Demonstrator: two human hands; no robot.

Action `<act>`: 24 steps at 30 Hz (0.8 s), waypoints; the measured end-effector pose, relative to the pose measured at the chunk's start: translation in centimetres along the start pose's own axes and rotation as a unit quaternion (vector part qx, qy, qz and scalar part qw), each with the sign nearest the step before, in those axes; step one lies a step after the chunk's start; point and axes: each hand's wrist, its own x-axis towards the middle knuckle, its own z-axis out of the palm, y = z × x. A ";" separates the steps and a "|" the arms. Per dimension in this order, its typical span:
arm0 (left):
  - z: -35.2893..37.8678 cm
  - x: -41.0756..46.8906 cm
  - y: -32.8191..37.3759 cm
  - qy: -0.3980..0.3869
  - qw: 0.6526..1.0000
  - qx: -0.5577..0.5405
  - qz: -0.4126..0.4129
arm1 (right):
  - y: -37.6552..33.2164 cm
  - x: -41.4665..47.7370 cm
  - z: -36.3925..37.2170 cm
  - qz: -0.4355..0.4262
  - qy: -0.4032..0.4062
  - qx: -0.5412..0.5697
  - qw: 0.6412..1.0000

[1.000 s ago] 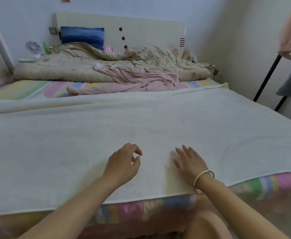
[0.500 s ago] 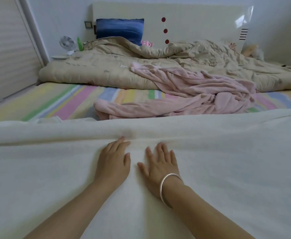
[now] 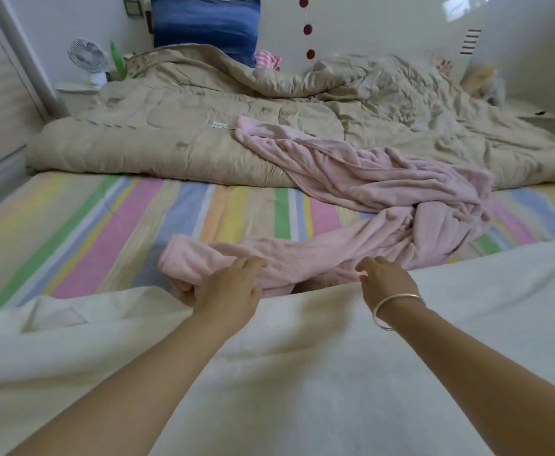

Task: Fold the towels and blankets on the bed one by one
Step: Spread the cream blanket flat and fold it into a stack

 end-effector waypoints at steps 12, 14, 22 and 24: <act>6.8 11.0 -1.0 -0.159 0.943 0.276 0.101 | 5.5 12.2 1.8 -0.057 -0.188 -0.220 0.956; 7.5 12.1 -2.4 -0.111 0.955 0.253 0.104 | 5.2 13.1 2.6 -0.038 -0.198 -0.207 0.957; -1.3 25.6 -4.9 0.160 0.973 0.162 -0.043 | -0.1 25.0 -4.5 0.076 0.131 0.308 0.939; -0.8 24.9 -5.8 0.123 0.975 0.182 -0.029 | -1.0 26.4 -1.2 0.019 0.023 0.347 0.937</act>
